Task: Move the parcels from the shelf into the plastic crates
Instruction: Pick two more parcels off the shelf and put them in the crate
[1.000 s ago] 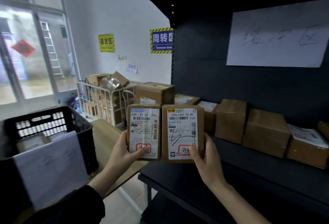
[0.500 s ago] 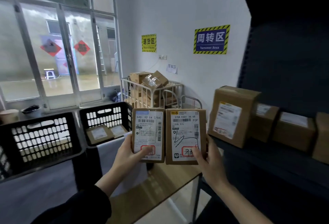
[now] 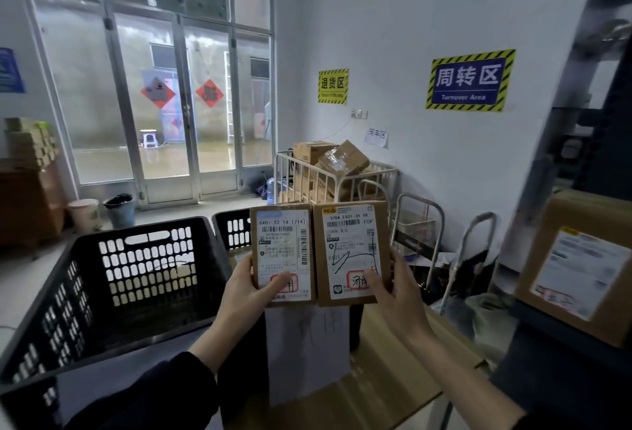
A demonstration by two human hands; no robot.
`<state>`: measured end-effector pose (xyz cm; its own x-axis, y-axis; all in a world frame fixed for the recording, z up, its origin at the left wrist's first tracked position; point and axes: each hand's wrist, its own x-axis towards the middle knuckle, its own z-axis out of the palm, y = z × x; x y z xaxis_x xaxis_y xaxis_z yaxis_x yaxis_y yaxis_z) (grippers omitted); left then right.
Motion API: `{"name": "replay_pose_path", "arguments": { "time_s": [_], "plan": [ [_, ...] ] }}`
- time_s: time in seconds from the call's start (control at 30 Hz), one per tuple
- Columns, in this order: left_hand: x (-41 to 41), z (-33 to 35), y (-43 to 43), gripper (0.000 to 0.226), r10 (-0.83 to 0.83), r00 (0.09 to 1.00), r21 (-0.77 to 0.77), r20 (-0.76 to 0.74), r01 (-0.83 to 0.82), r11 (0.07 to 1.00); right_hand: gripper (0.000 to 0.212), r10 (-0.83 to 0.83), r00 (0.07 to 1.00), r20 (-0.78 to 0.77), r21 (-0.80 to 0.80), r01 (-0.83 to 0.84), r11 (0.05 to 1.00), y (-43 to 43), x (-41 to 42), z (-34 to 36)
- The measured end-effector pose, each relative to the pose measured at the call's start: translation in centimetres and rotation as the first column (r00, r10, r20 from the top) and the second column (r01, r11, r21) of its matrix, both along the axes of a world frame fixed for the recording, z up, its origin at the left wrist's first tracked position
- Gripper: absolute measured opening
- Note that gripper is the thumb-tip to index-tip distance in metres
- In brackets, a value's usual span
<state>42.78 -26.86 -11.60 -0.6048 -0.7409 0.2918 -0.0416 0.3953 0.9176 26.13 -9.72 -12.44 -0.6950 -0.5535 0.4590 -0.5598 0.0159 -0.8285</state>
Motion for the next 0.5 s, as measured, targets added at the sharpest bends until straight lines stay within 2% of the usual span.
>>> {"name": "replay_pose_path", "arguments": {
  "time_s": [0.1,0.3,0.5],
  "plan": [
    [-0.5,0.2,-2.0,0.042,0.026,1.000,0.002,0.013,-0.026,1.000,0.069,0.022,1.000,0.001,0.004,-0.022,1.000,-2.4,-1.3,0.3],
    [-3.0,0.2,-6.0,0.051,0.066,0.998,0.062,-0.011,-0.066,0.996,0.037,0.099,0.994,0.037,0.007,-0.099,0.995,-7.8,-5.1,0.0],
    [-6.9,-0.4,-10.0,0.074,0.129,0.989,0.077,0.066,-0.134,0.988,0.032,0.161,0.986,0.041,0.046,-0.163,0.986,-13.6,-10.3,-0.7]
  ]
}}
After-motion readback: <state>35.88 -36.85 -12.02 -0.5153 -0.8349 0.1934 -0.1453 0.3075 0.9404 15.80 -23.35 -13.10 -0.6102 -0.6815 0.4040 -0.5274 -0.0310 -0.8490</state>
